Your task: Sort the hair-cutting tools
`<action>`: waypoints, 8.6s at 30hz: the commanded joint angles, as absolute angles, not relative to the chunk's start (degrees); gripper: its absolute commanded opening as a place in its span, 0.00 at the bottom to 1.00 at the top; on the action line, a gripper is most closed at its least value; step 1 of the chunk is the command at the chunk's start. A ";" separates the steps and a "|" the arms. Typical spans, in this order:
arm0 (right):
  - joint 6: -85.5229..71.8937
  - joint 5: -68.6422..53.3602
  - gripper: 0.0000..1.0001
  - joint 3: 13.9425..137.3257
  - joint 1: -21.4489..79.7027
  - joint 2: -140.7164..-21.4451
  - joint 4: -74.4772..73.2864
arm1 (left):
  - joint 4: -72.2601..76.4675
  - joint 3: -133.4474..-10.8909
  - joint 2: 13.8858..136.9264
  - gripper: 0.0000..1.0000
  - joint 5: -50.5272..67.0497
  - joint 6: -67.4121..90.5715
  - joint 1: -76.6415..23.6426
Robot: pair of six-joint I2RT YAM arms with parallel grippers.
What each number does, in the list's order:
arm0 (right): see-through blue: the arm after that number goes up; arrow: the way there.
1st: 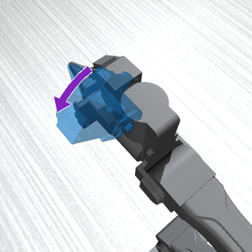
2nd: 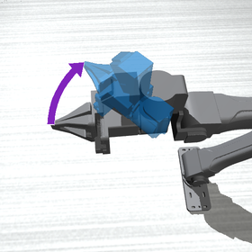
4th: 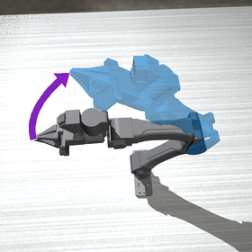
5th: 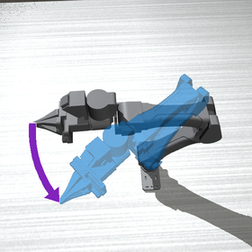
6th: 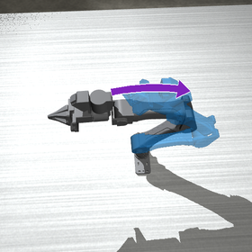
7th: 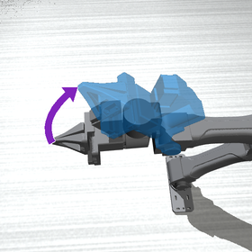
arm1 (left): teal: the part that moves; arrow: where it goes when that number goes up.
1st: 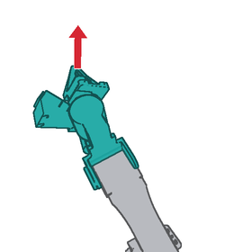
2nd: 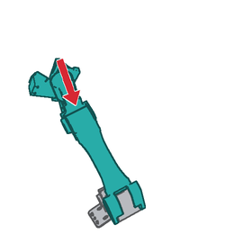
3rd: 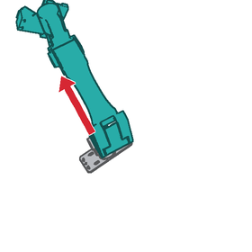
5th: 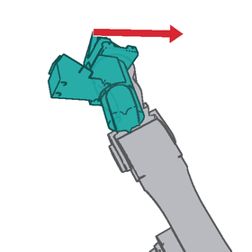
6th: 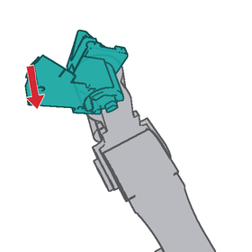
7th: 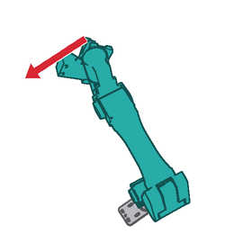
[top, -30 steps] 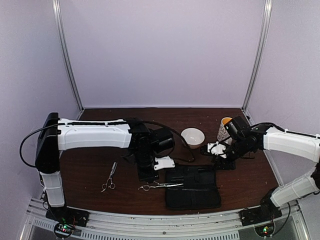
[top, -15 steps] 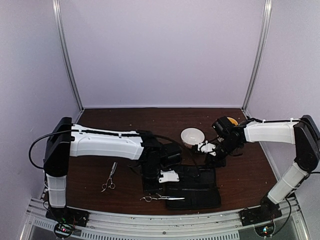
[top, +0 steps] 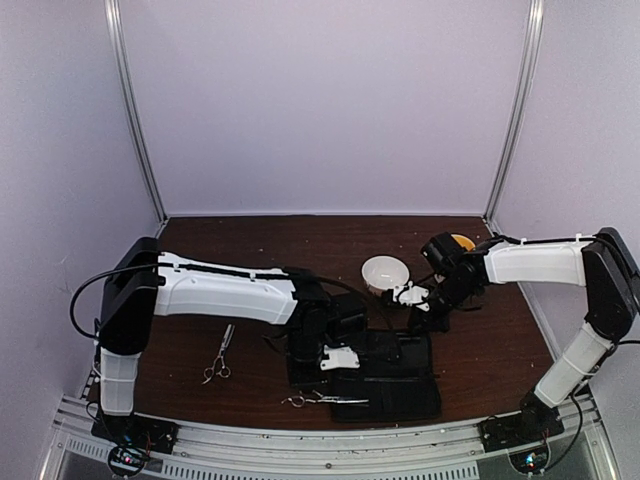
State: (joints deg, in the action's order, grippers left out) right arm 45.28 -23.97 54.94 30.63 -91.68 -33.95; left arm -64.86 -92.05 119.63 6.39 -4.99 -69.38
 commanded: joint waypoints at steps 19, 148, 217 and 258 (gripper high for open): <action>43.46 -24.42 0.00 52.20 32.87 -78.20 -32.14 | -68.91 -103.73 126.83 0.00 8.52 -5.53 -69.43; 32.81 -32.73 0.42 57.38 31.37 -64.34 -42.27 | -51.14 -76.59 101.44 0.53 -6.76 27.44 -62.51; 30.50 -29.49 0.39 49.48 33.22 -56.25 -36.05 | -30.91 -59.87 96.03 0.02 7.64 30.59 -62.05; 32.87 -27.78 0.40 46.93 32.96 -57.73 -35.33 | -44.15 -54.83 88.21 0.00 -1.25 29.54 -43.25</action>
